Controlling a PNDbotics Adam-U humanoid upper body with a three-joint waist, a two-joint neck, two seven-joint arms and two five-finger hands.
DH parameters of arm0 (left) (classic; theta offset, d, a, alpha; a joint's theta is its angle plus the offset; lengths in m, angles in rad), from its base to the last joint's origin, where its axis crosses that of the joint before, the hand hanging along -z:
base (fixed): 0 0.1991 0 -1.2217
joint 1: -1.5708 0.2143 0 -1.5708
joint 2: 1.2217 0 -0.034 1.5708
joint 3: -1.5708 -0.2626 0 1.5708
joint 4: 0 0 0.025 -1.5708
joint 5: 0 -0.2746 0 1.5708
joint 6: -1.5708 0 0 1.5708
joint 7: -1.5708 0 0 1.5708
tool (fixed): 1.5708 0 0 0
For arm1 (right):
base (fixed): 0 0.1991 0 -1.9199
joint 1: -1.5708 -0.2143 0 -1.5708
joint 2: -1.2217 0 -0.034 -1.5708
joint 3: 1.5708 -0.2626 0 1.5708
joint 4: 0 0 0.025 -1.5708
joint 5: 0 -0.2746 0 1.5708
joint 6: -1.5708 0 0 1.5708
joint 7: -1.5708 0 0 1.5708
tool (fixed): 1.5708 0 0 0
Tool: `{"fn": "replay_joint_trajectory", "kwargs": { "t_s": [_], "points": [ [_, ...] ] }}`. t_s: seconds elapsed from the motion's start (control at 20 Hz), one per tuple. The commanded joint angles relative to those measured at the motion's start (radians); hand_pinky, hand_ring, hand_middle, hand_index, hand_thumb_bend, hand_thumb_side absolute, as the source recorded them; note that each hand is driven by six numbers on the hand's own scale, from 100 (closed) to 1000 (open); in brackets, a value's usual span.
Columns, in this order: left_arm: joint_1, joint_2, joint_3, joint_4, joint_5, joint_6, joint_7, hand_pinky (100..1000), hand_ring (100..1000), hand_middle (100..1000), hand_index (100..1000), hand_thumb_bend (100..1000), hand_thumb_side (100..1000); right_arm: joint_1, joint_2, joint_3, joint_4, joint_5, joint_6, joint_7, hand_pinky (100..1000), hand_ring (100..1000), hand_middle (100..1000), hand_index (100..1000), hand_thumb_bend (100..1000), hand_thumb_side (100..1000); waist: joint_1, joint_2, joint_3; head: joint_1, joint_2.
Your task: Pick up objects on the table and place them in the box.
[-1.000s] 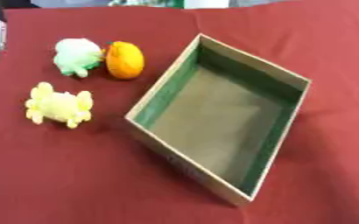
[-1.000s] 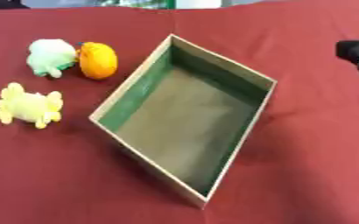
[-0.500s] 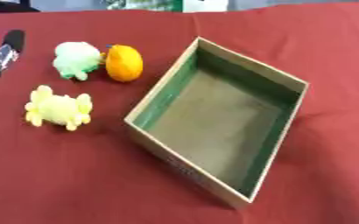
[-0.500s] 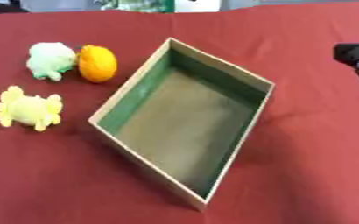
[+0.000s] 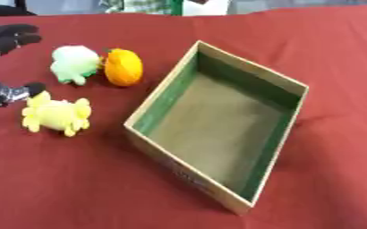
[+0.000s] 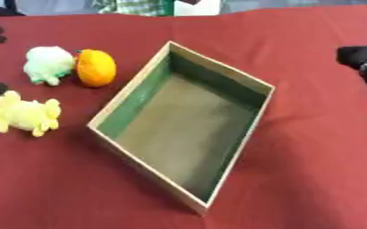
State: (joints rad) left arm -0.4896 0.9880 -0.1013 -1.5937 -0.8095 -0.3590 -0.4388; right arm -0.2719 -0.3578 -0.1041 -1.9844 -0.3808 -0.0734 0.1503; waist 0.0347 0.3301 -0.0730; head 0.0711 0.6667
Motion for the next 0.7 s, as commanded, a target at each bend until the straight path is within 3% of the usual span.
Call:
{"fn": "replay_joint_trajectory", "kwargs": {
  "t_s": [0.05,0.35,0.7],
  "points": [
    [-0.028,0.011,0.048,-0.056,0.034,-0.024,-0.238,820,908,1000,1000,494,908,-0.004,-0.022,-0.003,-0.016,-0.006,0.001,0.002,828,742,527,906,100,660,-0.001,-0.022,0.003,-0.005,-0.01],
    [-0.041,0.005,0.052,-0.084,0.089,-0.015,-0.398,832,921,1000,1000,558,810,-0.002,-0.02,-0.002,-0.016,-0.003,0.003,0.005,829,743,527,907,100,658,-0.001,-0.022,0.001,-0.011,-0.008],
    [-0.073,-0.017,0.032,-0.046,0.024,-0.009,-0.455,825,912,985,1000,587,768,-0.002,-0.016,0.0,-0.016,-0.003,0.005,0.009,830,744,526,907,100,657,-0.002,-0.021,-0.004,-0.012,-0.014]
  ]
}}
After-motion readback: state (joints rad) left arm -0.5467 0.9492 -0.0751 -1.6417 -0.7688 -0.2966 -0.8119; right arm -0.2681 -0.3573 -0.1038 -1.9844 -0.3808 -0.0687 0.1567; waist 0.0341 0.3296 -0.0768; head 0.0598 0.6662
